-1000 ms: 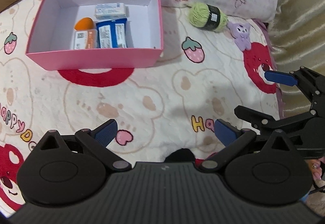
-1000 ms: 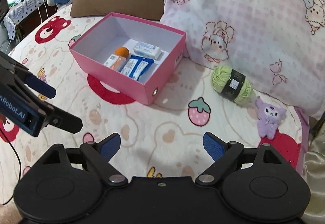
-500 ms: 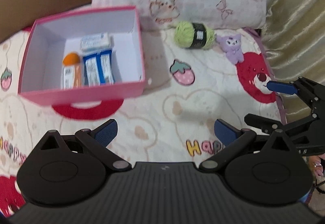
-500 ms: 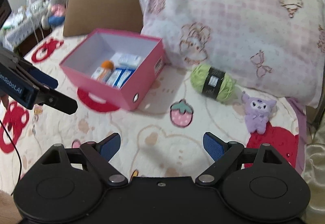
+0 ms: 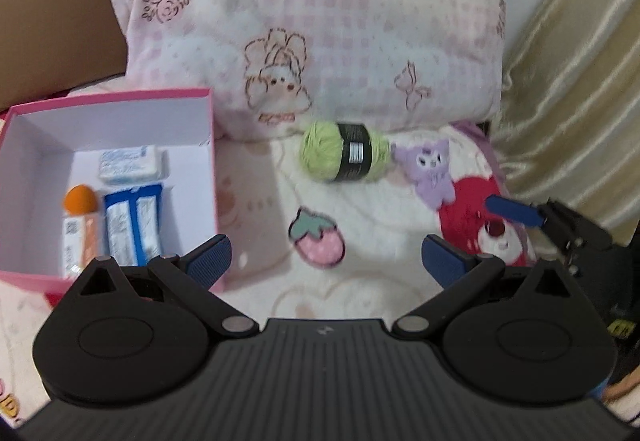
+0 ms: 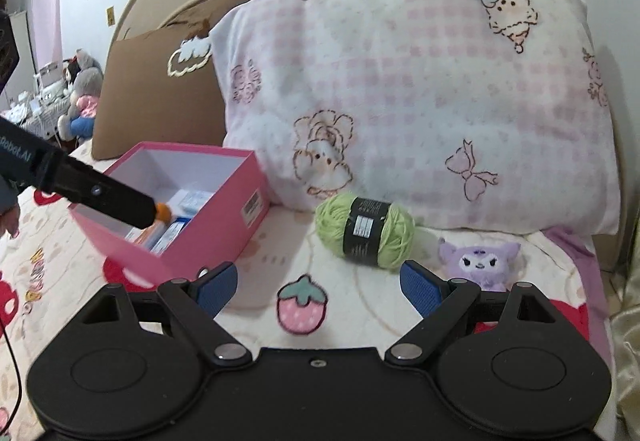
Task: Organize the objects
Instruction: 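Move the left gripper toward the green yarn ball beside the pillow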
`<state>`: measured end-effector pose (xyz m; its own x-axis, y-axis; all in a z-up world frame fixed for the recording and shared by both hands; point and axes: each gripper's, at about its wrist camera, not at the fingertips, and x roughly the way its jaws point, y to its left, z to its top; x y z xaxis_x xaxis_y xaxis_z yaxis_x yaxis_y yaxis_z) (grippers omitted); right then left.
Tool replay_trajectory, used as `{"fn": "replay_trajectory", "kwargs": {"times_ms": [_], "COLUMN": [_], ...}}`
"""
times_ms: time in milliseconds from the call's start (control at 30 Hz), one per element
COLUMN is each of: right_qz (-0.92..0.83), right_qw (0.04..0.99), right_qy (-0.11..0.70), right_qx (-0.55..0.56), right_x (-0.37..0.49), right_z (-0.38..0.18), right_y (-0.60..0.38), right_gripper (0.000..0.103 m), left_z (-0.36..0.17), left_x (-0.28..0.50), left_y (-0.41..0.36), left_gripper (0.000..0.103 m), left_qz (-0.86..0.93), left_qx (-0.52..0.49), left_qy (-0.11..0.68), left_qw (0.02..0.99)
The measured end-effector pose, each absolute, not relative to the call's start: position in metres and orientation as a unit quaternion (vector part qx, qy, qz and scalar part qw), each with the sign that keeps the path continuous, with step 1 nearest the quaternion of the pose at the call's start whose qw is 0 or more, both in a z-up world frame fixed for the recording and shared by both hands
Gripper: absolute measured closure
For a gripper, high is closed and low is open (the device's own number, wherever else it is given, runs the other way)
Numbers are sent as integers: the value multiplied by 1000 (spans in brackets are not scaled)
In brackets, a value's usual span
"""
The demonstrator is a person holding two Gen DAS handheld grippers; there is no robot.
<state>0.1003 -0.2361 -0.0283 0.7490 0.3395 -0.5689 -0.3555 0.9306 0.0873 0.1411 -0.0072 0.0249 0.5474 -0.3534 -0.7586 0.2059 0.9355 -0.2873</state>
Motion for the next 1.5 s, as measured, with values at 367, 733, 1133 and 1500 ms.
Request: {"fn": "replay_trajectory", "kwargs": {"times_ms": [367,733,1133,1500], "right_qz": [187,155,128,133], "right_qw": [938,950,953,950], "right_qy": [289,268,274,283], "right_qx": [-49,-40,19,4], "right_x": [153,193,204,216], "right_z": [-59,-110,-144,-168], "right_y": [-227,-241,-256,-249], "right_gripper": [12,12,12,12], "left_z": [-9,-55,-75,-93], "left_x": [203,245,263,276], "left_y": [-39,-61,-79,-81], "left_gripper": [3,3,15,17], "left_qz": [-158,-154,-163,-167], "left_qx": [-107,-115,-41,-30], "left_qy": [451,384,357,374], "left_qw": [872,903,919,912]}}
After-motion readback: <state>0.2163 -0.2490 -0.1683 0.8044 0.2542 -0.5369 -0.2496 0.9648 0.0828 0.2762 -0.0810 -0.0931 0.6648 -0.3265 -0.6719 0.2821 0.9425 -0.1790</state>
